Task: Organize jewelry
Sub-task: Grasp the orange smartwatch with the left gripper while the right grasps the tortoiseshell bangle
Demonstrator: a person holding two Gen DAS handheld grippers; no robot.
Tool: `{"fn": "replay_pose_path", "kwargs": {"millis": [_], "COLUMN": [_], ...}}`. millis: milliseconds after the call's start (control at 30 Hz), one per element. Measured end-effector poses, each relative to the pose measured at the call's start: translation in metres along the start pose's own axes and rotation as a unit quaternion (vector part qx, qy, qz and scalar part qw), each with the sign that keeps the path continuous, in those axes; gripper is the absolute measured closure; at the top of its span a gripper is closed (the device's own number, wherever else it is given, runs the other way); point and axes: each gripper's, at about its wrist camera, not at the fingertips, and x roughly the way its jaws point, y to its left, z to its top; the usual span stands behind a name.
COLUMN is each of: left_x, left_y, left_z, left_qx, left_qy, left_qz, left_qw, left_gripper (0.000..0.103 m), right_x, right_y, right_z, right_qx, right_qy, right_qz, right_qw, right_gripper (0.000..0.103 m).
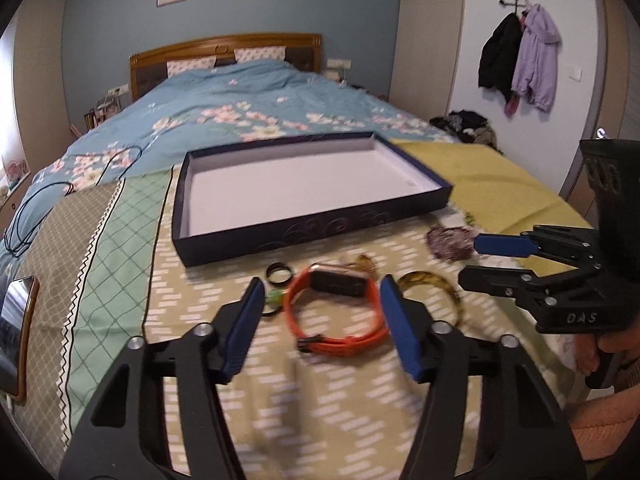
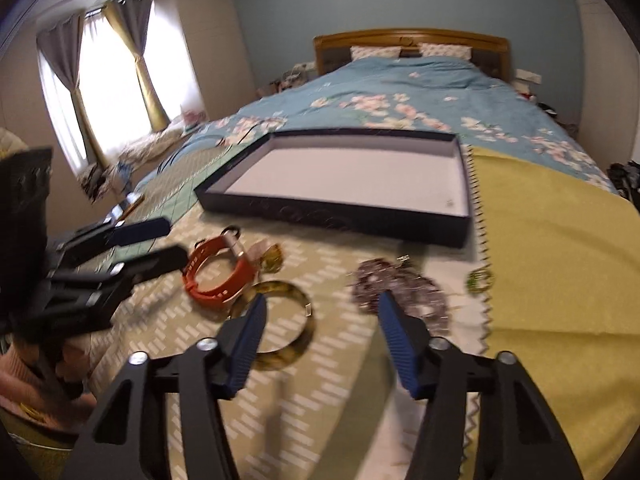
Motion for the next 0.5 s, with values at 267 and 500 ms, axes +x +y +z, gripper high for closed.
{"fn": "replay_pose_path", "kwargs": {"millis": [267,500], "left_x": [0.029,0.023], "left_y": [0.012,0.005], "left_z": [0.0,-0.008], "left_qx": [-0.001,-0.004], "left_qy": [0.062,0.068], "left_qz": [-0.015,-0.038], "left_qw": [0.998,0.997], "left_gripper": [0.073,0.073], "right_x": [0.018,0.019], "right_y": [0.001,-0.004], "right_z": [0.0,0.0], "right_qx": [0.009,0.002], "right_qy": [0.043,0.052], "right_qz": [0.02,0.014], "right_qw": [0.999,0.999], "right_gripper": [0.082,0.095]}}
